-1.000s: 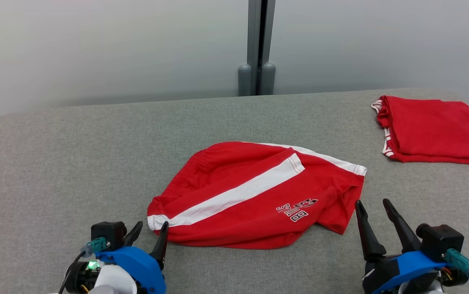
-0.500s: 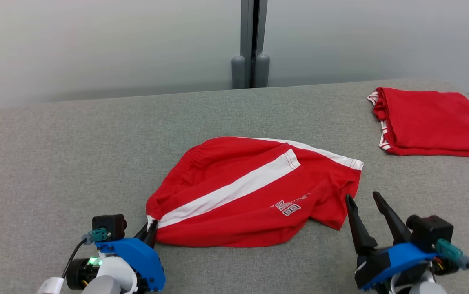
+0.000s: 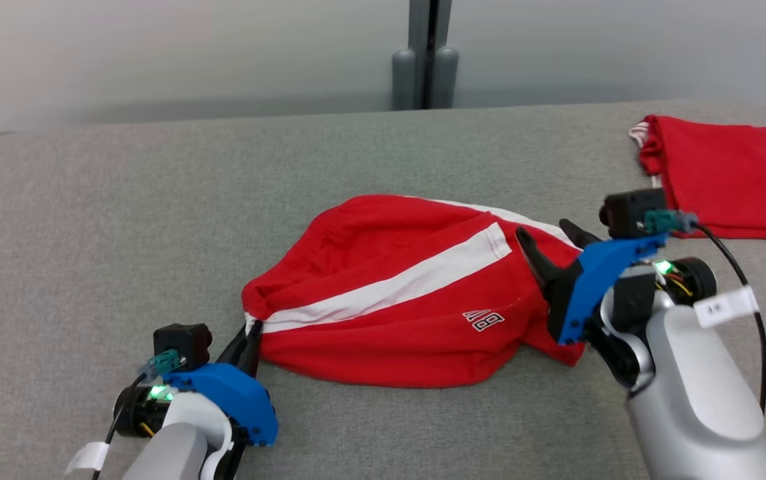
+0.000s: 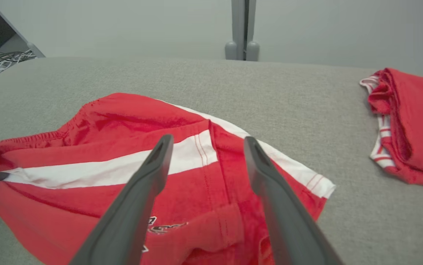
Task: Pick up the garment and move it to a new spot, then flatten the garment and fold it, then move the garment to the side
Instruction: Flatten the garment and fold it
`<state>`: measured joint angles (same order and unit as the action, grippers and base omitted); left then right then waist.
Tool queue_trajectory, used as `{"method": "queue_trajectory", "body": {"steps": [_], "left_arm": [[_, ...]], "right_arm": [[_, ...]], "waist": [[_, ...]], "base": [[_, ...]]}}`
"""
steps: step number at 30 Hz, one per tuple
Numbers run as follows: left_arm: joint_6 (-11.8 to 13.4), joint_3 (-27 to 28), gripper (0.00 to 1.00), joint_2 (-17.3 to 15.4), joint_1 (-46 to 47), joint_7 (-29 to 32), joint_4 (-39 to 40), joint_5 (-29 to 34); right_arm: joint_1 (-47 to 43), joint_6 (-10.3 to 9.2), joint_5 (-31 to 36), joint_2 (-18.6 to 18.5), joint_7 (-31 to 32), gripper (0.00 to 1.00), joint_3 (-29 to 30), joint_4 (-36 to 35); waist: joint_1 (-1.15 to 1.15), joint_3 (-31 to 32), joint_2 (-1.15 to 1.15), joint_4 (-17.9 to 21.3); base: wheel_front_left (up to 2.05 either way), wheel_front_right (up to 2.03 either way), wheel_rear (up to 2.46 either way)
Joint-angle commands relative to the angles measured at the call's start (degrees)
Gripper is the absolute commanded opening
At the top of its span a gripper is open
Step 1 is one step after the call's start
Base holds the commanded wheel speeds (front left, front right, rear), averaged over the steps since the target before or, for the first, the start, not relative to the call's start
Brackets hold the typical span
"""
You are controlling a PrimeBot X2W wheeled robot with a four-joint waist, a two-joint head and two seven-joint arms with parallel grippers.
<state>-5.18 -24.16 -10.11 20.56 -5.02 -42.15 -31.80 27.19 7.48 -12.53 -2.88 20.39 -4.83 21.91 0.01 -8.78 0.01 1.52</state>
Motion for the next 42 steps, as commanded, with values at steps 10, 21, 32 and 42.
{"method": "queue_trajectory", "body": {"steps": [10, 21, 32, 42], "left_arm": [[-1.0, -1.5, 0.00, 1.2, 5.0, -2.2, -1.1, 0.4], [-1.6, -2.3, 0.00, 0.7, 6.4, -3.5, -3.0, -0.5], [-1.8, -3.1, 0.00, 0.5, 7.1, -4.2, -3.7, -1.4], [-2.0, -3.5, 0.00, 0.3, 6.5, -4.4, -3.8, -2.1]], "right_arm": [[13.1, 0.03, 1.7, -0.8, 0.1, 1.00, -3.1, 17.7], [17.3, 0.03, -1.1, -0.4, -5.3, 1.00, -7.9, 26.6], [17.6, 0.03, -1.2, -0.8, -9.6, 1.00, -8.9, 29.0], [15.2, 0.03, -2.3, -0.3, -8.5, 1.00, -10.6, 28.0]], "waist": [[-0.01, -6.1, -0.01, -4.3], [-0.01, -7.5, -0.01, -5.2], [-0.01, -6.5, -0.01, -4.5], [-0.01, -5.6, -0.01, -4.3]], "base": [[0.00, 0.00, 0.00], [0.00, 0.00, 0.00], [0.00, 0.00, 0.00], [0.00, 0.00, 0.00]]}}
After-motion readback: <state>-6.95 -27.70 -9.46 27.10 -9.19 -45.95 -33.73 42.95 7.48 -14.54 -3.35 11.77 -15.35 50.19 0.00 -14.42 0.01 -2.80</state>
